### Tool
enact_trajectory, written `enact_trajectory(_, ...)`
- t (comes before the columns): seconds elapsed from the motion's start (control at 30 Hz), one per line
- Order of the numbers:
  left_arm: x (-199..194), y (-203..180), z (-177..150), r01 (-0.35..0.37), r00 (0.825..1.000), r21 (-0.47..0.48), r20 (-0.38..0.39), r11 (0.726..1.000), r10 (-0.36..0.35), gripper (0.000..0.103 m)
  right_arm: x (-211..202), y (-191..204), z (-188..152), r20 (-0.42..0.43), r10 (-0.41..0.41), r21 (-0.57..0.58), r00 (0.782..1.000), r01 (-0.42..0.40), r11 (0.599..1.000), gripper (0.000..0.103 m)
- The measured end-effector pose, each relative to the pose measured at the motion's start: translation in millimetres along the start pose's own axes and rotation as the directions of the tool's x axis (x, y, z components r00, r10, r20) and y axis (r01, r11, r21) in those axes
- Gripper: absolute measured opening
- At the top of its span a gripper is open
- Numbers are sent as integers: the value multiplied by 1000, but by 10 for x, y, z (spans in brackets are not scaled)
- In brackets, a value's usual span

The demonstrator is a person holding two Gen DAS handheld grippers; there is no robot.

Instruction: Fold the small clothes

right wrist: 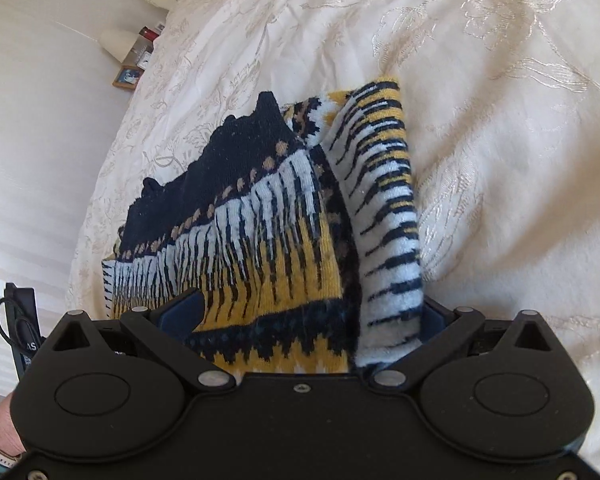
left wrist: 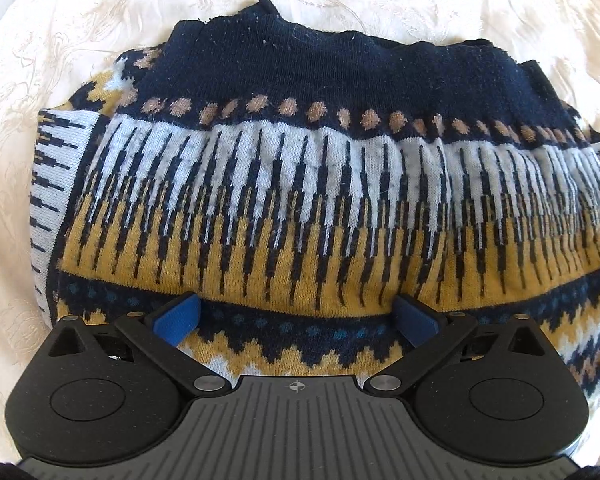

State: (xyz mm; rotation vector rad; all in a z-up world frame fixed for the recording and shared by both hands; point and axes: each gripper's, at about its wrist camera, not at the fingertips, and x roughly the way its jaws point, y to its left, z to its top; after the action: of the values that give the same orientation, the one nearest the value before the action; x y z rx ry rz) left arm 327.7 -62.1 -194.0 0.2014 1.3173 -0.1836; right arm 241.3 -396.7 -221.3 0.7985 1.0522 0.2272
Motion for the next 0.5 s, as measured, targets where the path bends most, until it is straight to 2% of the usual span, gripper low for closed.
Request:
enact_trajectory(0.27,3,-57,-15,-17,1000,-11,-4,1000,17,103,143,-28,184,26,102,-20,994,-102,995,103)
enact_trajectory(0.5,10,-40,6,-18,1000,-9,-7,1000,18,103,277,53,195,16,115,-61,993,-113,992,103)
